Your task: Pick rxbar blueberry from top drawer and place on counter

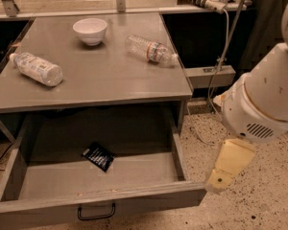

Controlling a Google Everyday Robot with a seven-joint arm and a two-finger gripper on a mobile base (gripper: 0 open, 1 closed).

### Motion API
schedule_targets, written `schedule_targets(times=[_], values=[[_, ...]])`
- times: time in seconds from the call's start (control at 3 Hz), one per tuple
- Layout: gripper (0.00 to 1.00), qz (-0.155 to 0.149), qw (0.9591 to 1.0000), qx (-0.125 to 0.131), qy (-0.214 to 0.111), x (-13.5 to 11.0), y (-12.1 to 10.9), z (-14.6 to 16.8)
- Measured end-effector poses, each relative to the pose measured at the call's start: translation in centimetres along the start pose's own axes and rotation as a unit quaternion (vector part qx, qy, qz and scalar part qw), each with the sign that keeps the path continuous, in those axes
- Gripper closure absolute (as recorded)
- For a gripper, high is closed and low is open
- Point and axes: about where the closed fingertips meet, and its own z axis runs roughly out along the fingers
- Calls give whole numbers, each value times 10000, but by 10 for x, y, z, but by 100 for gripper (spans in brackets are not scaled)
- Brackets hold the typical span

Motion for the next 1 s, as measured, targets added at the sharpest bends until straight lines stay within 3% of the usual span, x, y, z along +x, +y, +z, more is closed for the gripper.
schedule_targets(times=[0.33, 1.0], values=[[0, -193, 9998, 17, -31, -10, 10, 19], [0, -516, 9980, -280, -253, -69, 26, 81]])
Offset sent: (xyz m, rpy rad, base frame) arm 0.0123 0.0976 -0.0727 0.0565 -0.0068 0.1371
